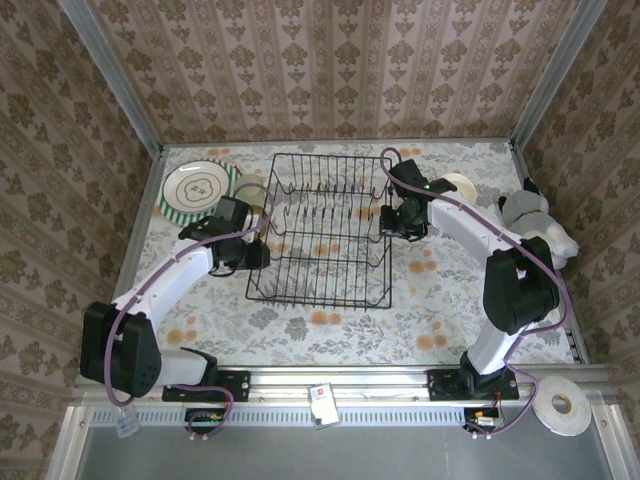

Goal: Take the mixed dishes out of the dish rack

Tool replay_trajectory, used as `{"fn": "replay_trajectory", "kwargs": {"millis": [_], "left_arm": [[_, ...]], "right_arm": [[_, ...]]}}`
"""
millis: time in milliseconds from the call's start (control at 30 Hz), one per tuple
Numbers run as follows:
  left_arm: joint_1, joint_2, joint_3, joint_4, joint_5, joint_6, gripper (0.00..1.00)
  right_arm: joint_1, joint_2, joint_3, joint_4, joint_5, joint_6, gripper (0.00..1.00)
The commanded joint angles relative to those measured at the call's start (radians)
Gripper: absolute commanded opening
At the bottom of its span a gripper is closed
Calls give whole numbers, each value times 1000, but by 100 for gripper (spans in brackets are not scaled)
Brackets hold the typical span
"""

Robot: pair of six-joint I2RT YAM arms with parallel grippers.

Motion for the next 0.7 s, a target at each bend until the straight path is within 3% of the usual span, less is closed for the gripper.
{"fn": "replay_trajectory", "kwargs": {"millis": [0, 100, 433, 667], "left_arm": [[-42, 18, 30, 51, 39, -41, 14], [-81, 43, 44, 87, 40, -83, 0], [-181, 213, 182, 197, 10, -182, 0], [-196, 294, 232, 274, 27, -243, 0]], "right_arm": [[4, 13, 11, 24, -1, -7, 9], [-21, 35, 50, 18, -1, -11, 0], [-142, 100, 183, -8, 12, -28, 0], [-212, 123, 239, -12, -13, -41, 0]]}}
